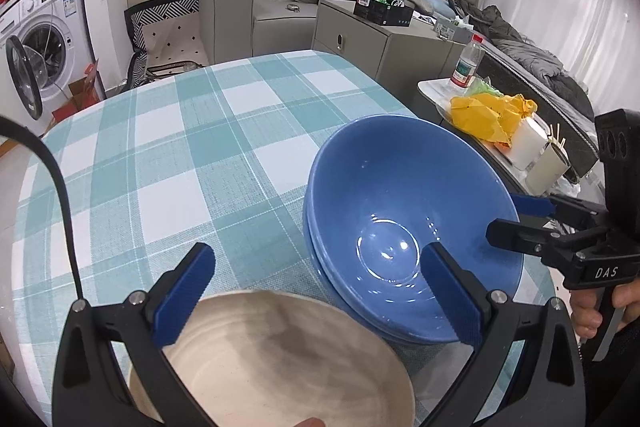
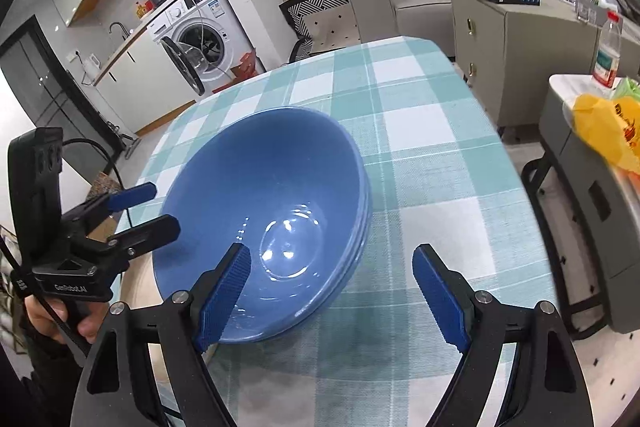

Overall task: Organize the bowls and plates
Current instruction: 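Close both grippers on the rim of the stacked blue bowls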

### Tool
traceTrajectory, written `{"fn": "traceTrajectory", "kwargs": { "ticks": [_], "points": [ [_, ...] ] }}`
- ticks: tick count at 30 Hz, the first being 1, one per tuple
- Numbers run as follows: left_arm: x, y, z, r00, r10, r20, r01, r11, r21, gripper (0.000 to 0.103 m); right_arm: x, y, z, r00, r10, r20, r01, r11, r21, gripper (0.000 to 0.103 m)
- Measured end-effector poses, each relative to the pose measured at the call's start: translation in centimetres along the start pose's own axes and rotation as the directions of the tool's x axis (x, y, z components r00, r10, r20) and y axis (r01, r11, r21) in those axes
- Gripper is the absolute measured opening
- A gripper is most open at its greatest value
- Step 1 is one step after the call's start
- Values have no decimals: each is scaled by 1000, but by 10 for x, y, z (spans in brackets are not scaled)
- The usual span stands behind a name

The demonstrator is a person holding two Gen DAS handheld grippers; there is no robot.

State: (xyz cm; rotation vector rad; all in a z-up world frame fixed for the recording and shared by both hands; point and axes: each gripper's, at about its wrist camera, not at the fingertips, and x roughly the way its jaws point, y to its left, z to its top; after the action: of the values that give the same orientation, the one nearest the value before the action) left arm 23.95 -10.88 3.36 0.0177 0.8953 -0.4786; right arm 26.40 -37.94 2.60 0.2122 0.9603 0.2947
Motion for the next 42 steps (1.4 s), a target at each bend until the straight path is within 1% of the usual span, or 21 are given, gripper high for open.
{"fn": "traceTrajectory", "kwargs": {
  "ticks": [4, 9, 12, 16, 18, 20, 21, 22, 23, 25, 26, 27, 29, 30, 32, 34, 35, 38, 42],
  "points": [
    [4, 3, -1, 1000, -17, -1, 17, 999, -30, 103, 5, -1, -3, 998, 70, 8, -70, 997, 17, 85],
    [9, 4, -5, 999, -45, -13, 44, 998, -54, 103, 11, -5, -4, 994, 107, 5, -107, 993, 54, 76],
    [12, 1, -6, 999, -39, -18, 38, 998, -51, 103, 15, -7, -4, 994, 113, 0, -113, 991, 69, 75],
    [14, 2, -6, 999, -37, -14, 36, 997, -71, 103, 18, -10, -5, 993, 114, -7, -114, 990, 80, 75],
    [14, 3, -5, 998, -56, -8, 55, 995, -81, 101, 19, -11, -5, 993, 120, -11, -119, 989, 88, 75],
    [14, 4, -5, 998, -67, -6, 67, 994, -85, 99, 20, -11, -7, 993, 120, -17, -119, 989, 88, 67],
    [15, 3, -6, 997, -73, -5, 72, 994, -80, 99, 19, -11, -8, 992, 123, -19, -121, 988, 91, 67],
    [15, 2, -5, 997, -76, -7, 75, 994, -74, 96, 20, -12, -8, 992, 125, -20, -123, 988, 94, 66],
    [15, 1, -6, 997, -81, -5, 80, 994, -68, 93, 19, -12, -9, 992, 124, -20, -122, 988, 96, 63],
    [15, -1, -7, 996, -83, 7, 84, 995, -58, 90, 20, -12, -10, 991, 129, -27, -125, 986, 106, 60],
    [15, -2, -7, 996, -85, 12, 85, 995, -57, 85, 20, -12, -10, 990, 136, -27, -132, 985, 109, 60],
    [15, -2, -7, 996, -90, 12, 90, 994, -55, 81, 19, -11, -10, 990, 142, -26, -138, 985, 108, 60],
    [16, -3, -6, 995, -101, 11, 101, 993, -57, 73, 18, -9, -10, 990, 139, -26, -136, 986, 99, 55],
    [17, -3, -6, 995, -102, 7, 103, 993, -56, 70, 17, -8, -11, 990, 141, -28, -137, 986, 98, 55],
    [18, -5, -6, 995, -99, 1, 99, 994, -55, 59, 17, -7, -11, 989, 141, -35, -137, 985, 100, 55],
    [21, -6, -6, 995, -98, -15, 97, 994, -59, 50, 16, -7, -11, 990, 139, -36, -135, 986, 101, 54],
    [21, -6, -6, 995, -97, -23, 95, 993, -65, 46, 16, -7, -11, 990, 138, -37, -133, 985, 107, 52],
    [23, -6, -7, 996, -89, -25, 87, 993, -77, 41, 15, -8, -11, 991, 131, -40, -126, 986, 109, 48],
    [23, -5, -8, 996, -84, -25, 82, 993, -87, 38, 13, -9, -11, 992, 123, -37, -118, 987, 110, 46]
  ]
}}
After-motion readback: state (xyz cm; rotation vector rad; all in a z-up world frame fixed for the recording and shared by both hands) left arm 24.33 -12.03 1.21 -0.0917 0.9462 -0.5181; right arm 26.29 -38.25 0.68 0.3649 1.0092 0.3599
